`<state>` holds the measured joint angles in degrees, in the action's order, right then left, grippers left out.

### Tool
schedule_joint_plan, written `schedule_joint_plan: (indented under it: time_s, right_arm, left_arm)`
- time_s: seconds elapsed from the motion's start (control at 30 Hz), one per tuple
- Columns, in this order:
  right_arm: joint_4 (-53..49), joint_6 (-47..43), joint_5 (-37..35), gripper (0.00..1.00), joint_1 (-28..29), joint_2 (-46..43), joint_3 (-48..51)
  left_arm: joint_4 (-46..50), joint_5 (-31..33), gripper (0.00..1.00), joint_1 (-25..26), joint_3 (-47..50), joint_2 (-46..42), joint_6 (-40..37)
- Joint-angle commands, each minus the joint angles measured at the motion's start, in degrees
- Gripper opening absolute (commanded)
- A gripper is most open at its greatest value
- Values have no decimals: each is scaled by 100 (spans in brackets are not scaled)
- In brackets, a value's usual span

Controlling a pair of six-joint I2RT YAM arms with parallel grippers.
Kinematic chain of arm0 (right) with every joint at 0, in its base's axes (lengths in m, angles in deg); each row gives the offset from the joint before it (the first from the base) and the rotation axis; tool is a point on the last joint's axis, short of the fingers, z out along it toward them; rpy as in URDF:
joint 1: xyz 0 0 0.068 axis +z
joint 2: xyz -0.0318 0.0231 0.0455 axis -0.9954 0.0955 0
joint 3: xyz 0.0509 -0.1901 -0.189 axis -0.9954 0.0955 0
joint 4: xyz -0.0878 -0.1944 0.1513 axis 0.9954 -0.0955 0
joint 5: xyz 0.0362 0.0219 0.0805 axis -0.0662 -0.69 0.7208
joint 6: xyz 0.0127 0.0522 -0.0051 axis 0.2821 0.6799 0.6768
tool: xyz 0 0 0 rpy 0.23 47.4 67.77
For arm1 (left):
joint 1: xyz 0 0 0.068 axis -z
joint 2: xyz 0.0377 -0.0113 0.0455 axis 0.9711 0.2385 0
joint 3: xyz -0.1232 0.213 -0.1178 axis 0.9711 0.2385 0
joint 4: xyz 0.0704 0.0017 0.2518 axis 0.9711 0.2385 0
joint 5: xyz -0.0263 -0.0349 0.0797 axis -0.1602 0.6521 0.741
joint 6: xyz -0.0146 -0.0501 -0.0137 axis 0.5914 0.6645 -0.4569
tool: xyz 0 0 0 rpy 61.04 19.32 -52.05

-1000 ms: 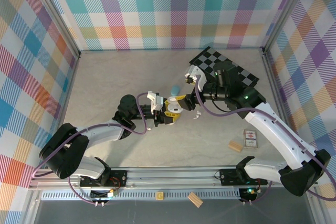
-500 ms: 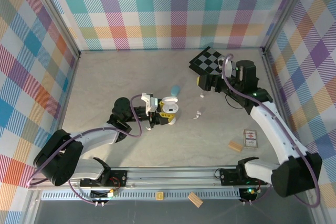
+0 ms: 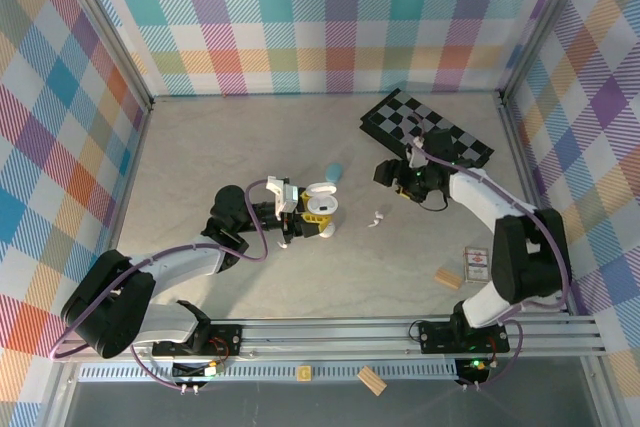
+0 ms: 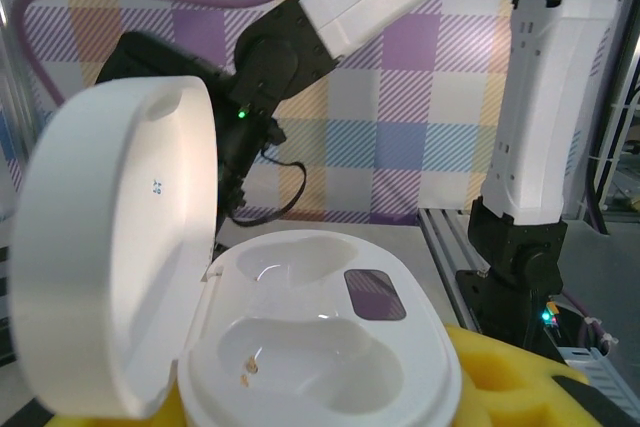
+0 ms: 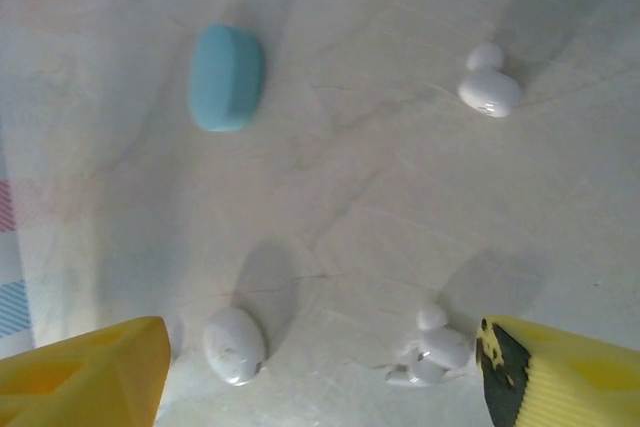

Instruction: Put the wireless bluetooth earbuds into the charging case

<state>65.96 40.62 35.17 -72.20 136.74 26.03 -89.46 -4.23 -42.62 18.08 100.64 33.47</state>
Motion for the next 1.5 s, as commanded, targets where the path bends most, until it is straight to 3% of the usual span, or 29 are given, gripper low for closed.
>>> schedule_joint_plan:
  time_s: [0.0, 0.27, 0.73, 1.03, 1.47]
  right_arm:
    - [190, 45, -326, 77, -10, 415, -295]
    - [227, -23, -520, 72, -6, 1187, -715]
    - [302, 532, 155, 70, 127, -117, 787]
    - [755, 922, 188, 69, 492, -62, 1202]
    - [998, 964, 244, 66, 532, 449, 909]
  left_arm:
    - [-73, -22, 27, -45, 41, -72, -117]
    - [-53, 0, 27, -45, 41, -106, -84]
    - [68, -10, 27, -88, -28, -94, -188]
    - [66, -37, 27, -89, -37, -140, -161]
    - [144, -10, 27, -89, -18, -231, -171]
